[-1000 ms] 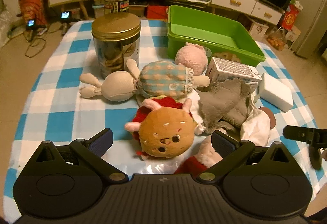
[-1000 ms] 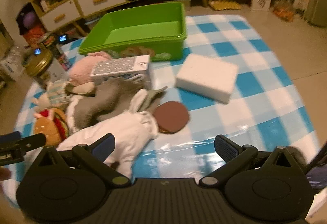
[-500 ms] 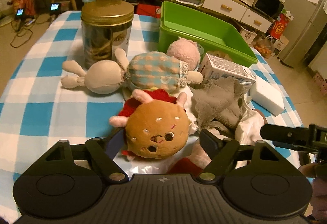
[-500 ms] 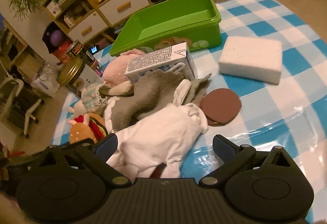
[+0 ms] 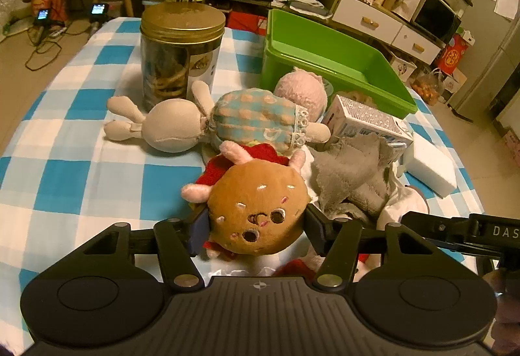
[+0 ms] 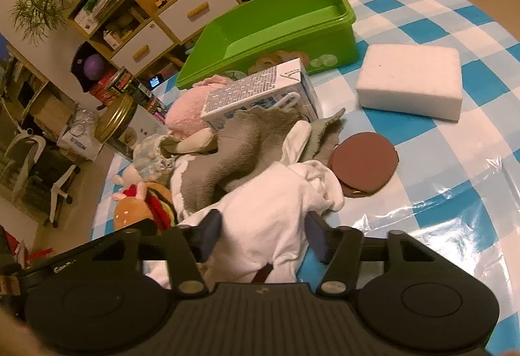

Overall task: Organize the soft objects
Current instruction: 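Grasp the brown bun plush with left tool while right tool grasps white cloth, then carry bun plush and white cloth into the green tub and release both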

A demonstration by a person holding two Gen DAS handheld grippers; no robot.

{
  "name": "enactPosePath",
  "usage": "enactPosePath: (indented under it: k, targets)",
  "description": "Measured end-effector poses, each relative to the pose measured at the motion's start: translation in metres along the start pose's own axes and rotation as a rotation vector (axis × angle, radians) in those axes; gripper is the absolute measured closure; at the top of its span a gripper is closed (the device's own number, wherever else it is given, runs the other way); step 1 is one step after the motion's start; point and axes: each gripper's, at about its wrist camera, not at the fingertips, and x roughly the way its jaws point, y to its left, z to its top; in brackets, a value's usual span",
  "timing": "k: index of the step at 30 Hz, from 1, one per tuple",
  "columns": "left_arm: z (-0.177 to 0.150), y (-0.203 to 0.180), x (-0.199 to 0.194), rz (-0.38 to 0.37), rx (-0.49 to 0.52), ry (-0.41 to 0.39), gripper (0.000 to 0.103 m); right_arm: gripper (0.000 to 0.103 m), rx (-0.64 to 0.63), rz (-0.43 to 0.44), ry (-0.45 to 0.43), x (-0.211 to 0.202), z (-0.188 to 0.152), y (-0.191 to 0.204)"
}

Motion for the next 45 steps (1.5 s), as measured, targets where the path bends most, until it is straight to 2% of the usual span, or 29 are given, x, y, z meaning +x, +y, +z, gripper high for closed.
enactPosePath:
  k: [4, 6, 9, 20, 27, 31, 38, 45]
  targets:
    - [0.001, -0.001, -0.003, -0.004, -0.004, -0.001, 0.044, 0.084, -0.004, 0.018, -0.001, -0.004, 0.001, -0.001]
    - [0.001, -0.001, -0.005, -0.008, -0.005, -0.003, 0.044, 0.094, -0.011, 0.025, 0.002, -0.005, 0.002, -0.002]
    - [0.003, -0.001, -0.008, -0.015, -0.014, -0.005, 0.045, 0.1, -0.007, 0.031, -0.001, -0.008, 0.003, -0.003]
    - [0.011, -0.008, -0.026, -0.055, -0.001, -0.041, 0.046, 0.103, 0.03, 0.073, -0.06, -0.032, 0.015, -0.009]
    - [0.019, -0.015, -0.035, -0.07, 0.006, -0.061, 0.047, 0.103, 0.076, 0.107, -0.137, -0.056, 0.033, -0.015]
    - [0.031, -0.021, -0.035, -0.052, 0.015, -0.078, 0.047, 0.103, 0.107, 0.082, -0.193, -0.071, 0.047, -0.021]
    - [0.063, -0.03, -0.025, -0.015, 0.006, -0.099, 0.047, 0.103, 0.141, -0.013, -0.261, -0.086, 0.081, -0.022]
    - [0.1, -0.048, -0.008, -0.002, 0.046, -0.145, 0.047, 0.103, 0.138, -0.046, -0.332, -0.072, 0.122, -0.011]
